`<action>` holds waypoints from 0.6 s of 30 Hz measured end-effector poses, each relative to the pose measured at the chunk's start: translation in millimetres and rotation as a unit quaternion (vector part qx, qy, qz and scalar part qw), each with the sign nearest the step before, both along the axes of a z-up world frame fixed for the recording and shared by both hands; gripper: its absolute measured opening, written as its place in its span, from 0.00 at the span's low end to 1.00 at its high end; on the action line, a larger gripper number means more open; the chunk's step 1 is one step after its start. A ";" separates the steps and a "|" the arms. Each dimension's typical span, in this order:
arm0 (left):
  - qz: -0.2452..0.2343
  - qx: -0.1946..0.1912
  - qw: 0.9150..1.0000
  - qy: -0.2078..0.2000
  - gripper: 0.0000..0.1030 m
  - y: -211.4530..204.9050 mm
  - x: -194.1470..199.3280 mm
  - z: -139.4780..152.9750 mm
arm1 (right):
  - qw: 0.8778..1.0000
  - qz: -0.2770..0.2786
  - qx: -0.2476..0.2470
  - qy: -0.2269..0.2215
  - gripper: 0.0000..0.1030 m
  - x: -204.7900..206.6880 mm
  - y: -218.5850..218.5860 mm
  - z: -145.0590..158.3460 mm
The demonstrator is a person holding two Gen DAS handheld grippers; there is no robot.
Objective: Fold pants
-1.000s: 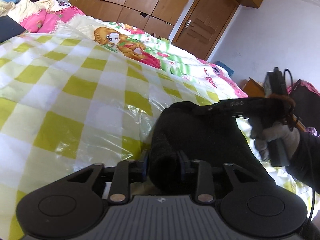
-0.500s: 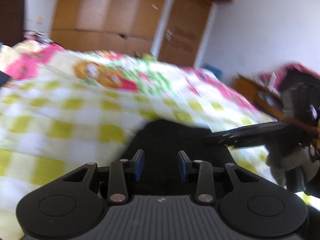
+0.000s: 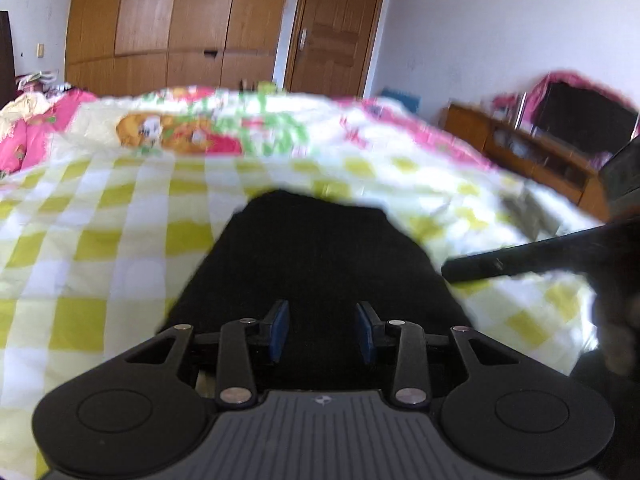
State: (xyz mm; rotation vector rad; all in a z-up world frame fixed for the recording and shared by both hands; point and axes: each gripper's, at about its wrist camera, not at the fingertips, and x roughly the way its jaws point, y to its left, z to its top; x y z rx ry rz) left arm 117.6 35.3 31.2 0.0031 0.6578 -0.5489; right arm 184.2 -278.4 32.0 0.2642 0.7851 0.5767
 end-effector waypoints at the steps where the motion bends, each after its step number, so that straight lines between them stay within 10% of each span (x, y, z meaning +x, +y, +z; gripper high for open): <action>1: 0.003 0.013 1.000 0.016 0.47 -1.5 3.7 -9.6 | 1.000 0.010 -0.010 0.014 0.54 -4.0 12.2 -8.4; 4: -0.004 0.038 0.999 0.035 0.47 -3.7 6.1 -24.8 | 0.998 0.021 -0.056 0.014 0.54 -17.5 29.4 -18.7; 12: -0.038 0.001 0.999 -0.032 0.47 -5.0 -22.8 23.2 | 0.990 -0.122 0.043 0.048 0.64 -1.5 -51.9 -3.7; 18: -0.142 0.024 0.989 -0.024 0.47 -50.9 -35.7 -3.4 | 0.968 -0.178 0.135 0.117 0.64 53.5 -73.0 -50.1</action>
